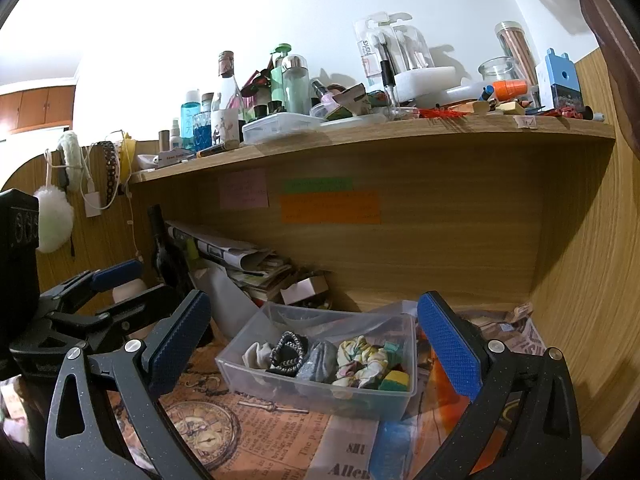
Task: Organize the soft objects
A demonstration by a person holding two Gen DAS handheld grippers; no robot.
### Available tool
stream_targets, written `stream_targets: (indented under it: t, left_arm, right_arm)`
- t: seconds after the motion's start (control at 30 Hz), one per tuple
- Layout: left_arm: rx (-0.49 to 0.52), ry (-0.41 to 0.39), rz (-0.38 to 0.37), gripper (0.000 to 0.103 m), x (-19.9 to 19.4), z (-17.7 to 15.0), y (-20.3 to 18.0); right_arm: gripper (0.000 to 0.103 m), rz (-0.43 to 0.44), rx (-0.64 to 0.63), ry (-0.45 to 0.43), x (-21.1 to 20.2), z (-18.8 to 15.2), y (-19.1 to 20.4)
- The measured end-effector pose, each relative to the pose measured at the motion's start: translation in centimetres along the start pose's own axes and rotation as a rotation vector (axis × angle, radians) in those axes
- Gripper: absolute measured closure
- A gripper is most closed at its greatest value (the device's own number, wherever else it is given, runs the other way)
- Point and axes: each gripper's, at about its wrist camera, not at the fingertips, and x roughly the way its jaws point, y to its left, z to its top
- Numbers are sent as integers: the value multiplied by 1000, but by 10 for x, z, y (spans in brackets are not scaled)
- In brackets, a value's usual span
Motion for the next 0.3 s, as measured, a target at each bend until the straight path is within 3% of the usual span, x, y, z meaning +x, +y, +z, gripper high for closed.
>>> stream_targets:
  t: [0.3]
  left_arm:
    - [-3,0,-3,0,0,1,0]
  right_arm:
    - [0,1,4,3,1,-1,0]
